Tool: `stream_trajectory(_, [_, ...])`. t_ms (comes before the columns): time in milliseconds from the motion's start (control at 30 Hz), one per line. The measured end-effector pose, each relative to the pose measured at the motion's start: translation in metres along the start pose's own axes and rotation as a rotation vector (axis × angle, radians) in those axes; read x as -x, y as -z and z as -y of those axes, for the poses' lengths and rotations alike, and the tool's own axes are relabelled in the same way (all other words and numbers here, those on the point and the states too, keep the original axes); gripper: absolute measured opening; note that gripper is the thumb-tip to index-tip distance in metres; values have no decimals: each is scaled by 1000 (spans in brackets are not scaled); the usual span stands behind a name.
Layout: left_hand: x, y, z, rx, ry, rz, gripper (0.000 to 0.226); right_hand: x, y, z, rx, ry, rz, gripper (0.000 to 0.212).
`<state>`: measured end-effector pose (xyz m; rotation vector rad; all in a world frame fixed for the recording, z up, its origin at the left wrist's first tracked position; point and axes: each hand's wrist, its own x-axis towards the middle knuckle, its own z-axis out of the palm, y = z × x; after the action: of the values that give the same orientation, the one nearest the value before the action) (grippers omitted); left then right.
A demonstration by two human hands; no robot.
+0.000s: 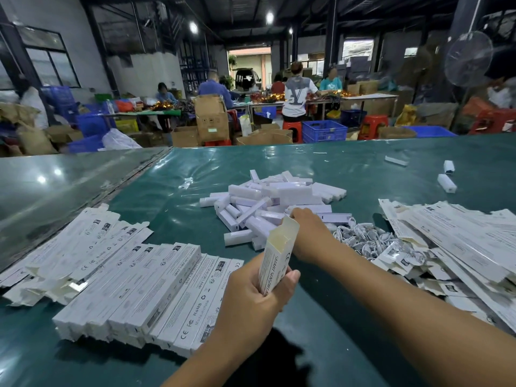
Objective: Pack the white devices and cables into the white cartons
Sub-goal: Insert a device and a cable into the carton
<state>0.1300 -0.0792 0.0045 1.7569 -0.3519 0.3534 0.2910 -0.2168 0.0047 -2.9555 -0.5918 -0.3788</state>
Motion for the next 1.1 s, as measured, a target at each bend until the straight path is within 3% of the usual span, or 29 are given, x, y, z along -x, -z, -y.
stream_trajectory(100, [0,1,2,-42,5,-6,37,14,-4,-4,110,-12,16,29])
stream_trajectory(167, [0,2,3,-70,23,-29,40,29,0,-7,19,-18,-34,21])
stream_trajectory(367, [-4,7,5,-117,60,-44,54,86,31,-33,-929,-260,-203,10])
stream_trajectory(500, [-4,15,-1,-172,-69,84,46,107,33,-40,-1452,-491,-173,17])
stream_trajectory(567, [-5,17,0,-272,-82,117,45,109,38,-42,-1602,-555,-139,17])
stream_trajectory(633, [-6,18,1,-417,-59,130,54,108,44,-45,-1662,-548,-166,10])
stream_trajectory(800, [-5,18,6,-571,-6,135,58,111,58,-46,-1708,-491,-387,24])
stream_trajectory(933, [-1,13,9,-652,-17,196,53,114,66,-41,-1569,-292,-613,23])
stream_trajectory(1100, [-1,12,8,-642,-55,182,47,122,69,-28,-1301,-133,-605,24])
